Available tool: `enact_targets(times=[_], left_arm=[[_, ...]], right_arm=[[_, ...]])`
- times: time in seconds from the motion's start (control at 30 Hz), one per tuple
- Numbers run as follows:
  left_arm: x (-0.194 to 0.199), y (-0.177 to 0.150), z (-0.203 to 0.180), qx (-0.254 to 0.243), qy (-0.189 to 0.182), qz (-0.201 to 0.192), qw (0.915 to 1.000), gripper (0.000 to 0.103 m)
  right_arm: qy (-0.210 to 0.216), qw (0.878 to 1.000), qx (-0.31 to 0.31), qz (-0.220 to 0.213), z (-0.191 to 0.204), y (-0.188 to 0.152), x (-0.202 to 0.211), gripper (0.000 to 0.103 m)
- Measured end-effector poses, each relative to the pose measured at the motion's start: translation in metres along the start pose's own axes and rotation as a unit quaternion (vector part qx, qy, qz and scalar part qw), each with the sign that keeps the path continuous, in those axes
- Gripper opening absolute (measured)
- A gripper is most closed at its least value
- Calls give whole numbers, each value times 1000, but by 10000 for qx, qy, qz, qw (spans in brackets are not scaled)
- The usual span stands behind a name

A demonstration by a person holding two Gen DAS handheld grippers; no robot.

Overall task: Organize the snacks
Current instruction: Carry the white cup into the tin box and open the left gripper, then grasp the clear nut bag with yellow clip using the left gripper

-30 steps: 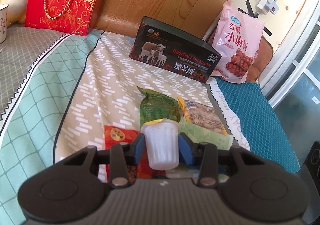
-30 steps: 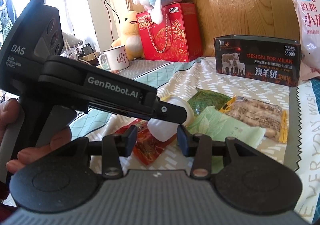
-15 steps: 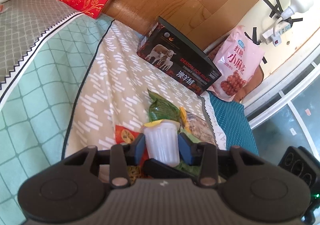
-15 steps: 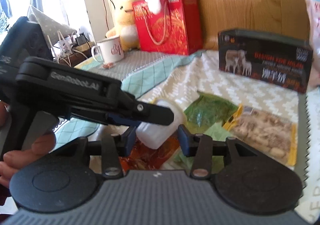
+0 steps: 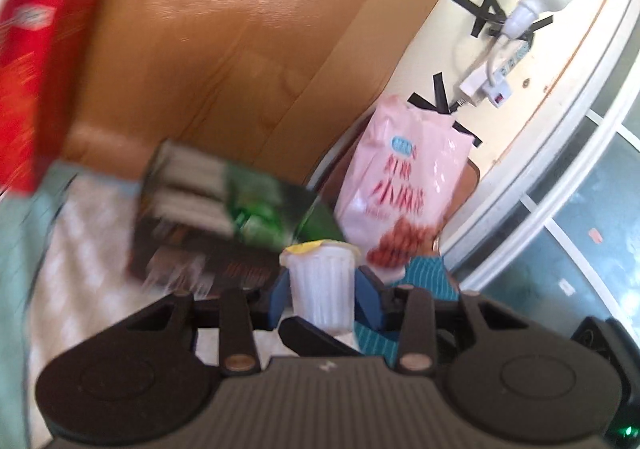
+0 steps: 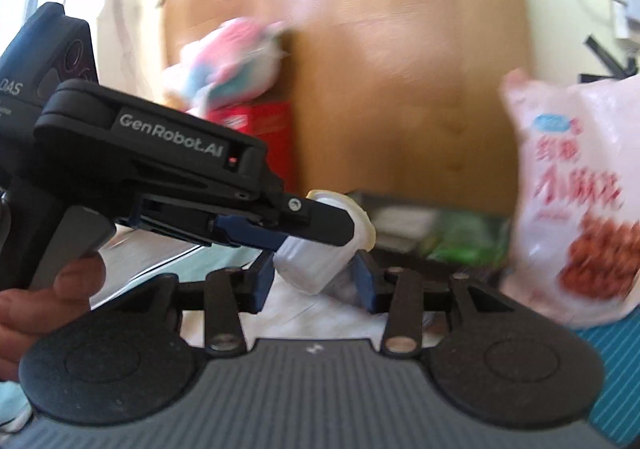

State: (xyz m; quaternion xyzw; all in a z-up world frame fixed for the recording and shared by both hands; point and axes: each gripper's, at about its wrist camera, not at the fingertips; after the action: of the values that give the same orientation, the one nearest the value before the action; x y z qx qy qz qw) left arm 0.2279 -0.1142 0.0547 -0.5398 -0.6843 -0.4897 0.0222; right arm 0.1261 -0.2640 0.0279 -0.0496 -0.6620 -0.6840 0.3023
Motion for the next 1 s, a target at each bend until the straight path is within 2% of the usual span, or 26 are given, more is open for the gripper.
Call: enact_targets(times=[0.13,0.23,0.27,0.4,0.47,0.67,0.73,0.77,0.87,0.9,0.97,1.0], left_arm=[[-44,32,-7,-37,175,40,9998,42],[-64,38,-3,4,426,112,9990,45],[-64,37,-1,76,379,122,9992,46],[-31,14,9,77,-46,8,10000,49],[-14,0,17,120,-231,35,9997,50],[7,-65,37,380,-203,689,9967,50],[3,-82,39,468,-19,898,9949,50],[1,-89,41,508,54,968,9940,49],[-4,-104,38,629,-150,1084,9920,48],[-6,-109,33,609,-101,1053,9925,47],[-6,-113,26,496,-3,962,9941,45],[-6,-113,24,538,-65,970,9938,43]], right_arm=[[-360,9988,-319,5,-44,17,-31,47],[-580,9967,-563,23,-66,21,-47,49],[-625,9958,-660,65,-72,21,-47,49],[-303,9935,-1094,29,-86,-2,-19,49],[-4,9909,-1323,249,-90,-20,-4,49],[641,9744,-1867,1073,-83,-82,29,49],[680,9710,-1904,1274,-74,-96,29,49],[651,9730,-1867,1193,-66,-100,34,49],[787,9713,-1862,1251,-51,-99,35,51],[764,9717,-1864,1234,-45,-101,36,49],[519,9771,-1684,1190,-35,-102,43,47],[475,9772,-1706,1170,-33,-104,47,47]])
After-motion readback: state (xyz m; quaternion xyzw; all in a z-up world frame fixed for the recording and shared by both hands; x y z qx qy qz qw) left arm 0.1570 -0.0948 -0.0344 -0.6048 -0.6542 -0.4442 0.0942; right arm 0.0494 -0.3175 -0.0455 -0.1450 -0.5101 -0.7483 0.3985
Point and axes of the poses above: each gripper's, at about its wrist camera, not at the fingertips, and x roughly against the way its jaws point, z to its left, y to its top, and after that the axes turned 8 degrees about z, right-handed
